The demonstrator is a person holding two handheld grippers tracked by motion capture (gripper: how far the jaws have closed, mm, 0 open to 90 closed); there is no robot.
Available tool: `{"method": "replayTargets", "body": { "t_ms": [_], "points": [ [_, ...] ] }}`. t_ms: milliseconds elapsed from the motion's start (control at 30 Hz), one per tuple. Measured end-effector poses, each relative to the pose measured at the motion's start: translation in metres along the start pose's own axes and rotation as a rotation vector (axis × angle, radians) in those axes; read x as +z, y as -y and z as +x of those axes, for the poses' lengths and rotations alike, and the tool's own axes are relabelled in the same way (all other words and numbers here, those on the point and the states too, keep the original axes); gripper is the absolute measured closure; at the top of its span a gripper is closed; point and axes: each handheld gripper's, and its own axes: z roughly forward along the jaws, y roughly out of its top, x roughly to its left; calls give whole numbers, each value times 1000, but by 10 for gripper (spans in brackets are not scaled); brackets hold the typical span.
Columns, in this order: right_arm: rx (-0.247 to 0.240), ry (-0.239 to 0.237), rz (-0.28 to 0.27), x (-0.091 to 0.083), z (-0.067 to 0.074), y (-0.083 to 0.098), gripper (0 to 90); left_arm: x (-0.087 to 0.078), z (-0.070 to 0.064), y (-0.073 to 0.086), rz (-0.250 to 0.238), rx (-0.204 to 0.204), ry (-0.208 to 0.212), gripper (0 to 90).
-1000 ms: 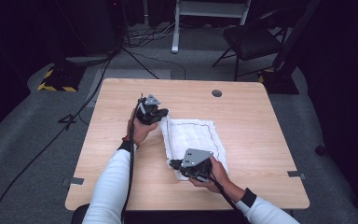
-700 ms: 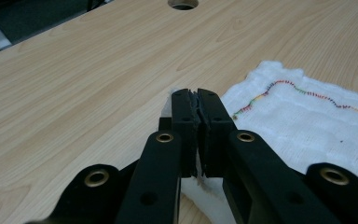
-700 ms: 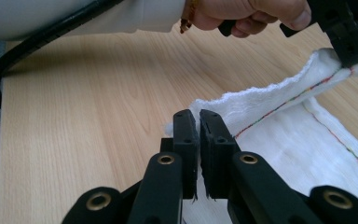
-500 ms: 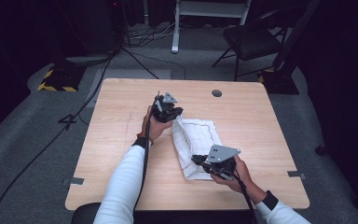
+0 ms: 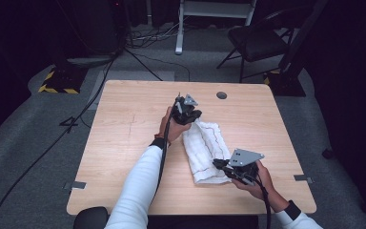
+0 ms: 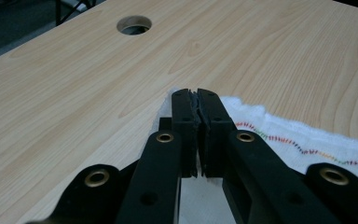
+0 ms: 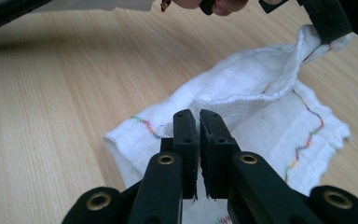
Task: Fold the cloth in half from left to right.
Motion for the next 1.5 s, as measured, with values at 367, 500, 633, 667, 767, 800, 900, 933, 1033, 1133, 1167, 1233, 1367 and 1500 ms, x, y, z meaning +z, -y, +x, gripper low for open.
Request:
{"method": "replayTargets", "body": {
  "t_ms": [367, 500, 633, 667, 767, 800, 900, 933, 1033, 1133, 1167, 1233, 1367, 1500],
  "points": [
    [35, 16, 47, -15, -6, 23, 857, 28, -20, -13, 21, 29, 38, 865],
    [40, 9, 64, -17, -6, 29, 857, 37, -27, -17, 35, 43, 48, 865],
    [43, 2, 84, -17, -5, 33, 856, 47, -33, -19, 52, 53, 49, 865],
    [42, 0, 90, -17, -5, 34, 855, 50, -34, -19, 55, 56, 47, 865],
    [42, -4, 105, -15, -5, 36, 853, 57, -37, -18, 70, 52, 38, 862],
    [47, -5, 111, -14, -5, 36, 853, 60, -39, -18, 77, 55, 35, 860],
    [42, -7, 133, -12, -4, 38, 852, 65, -42, -17, 90, 70, 27, 857],
    [42, -6, 139, -11, -4, 39, 851, 67, -44, -17, 96, 72, 25, 855],
    [53, -6, 157, -10, -6, 41, 841, 67, -44, -16, 87, 49, 11, 796],
    [65, 18, 170, -9, -8, 43, 804, 62, -42, -17, 73, 18, 16, 667],
    [66, 30, 173, -9, -8, 44, 784, 59, -41, -17, 67, 9, 16, 593],
    [71, 53, 185, -10, -8, 48, 727, 52, -40, -18, 64, -8, 21, 459],
    [91, 57, 182, -14, -10, 54, 667, 30, -41, -20, 55, -8, 17, 310],
    [108, 41, 185, -19, -11, 57, 621, -1, -46, -14, 43, 32, 28, 254]
  ]
}}
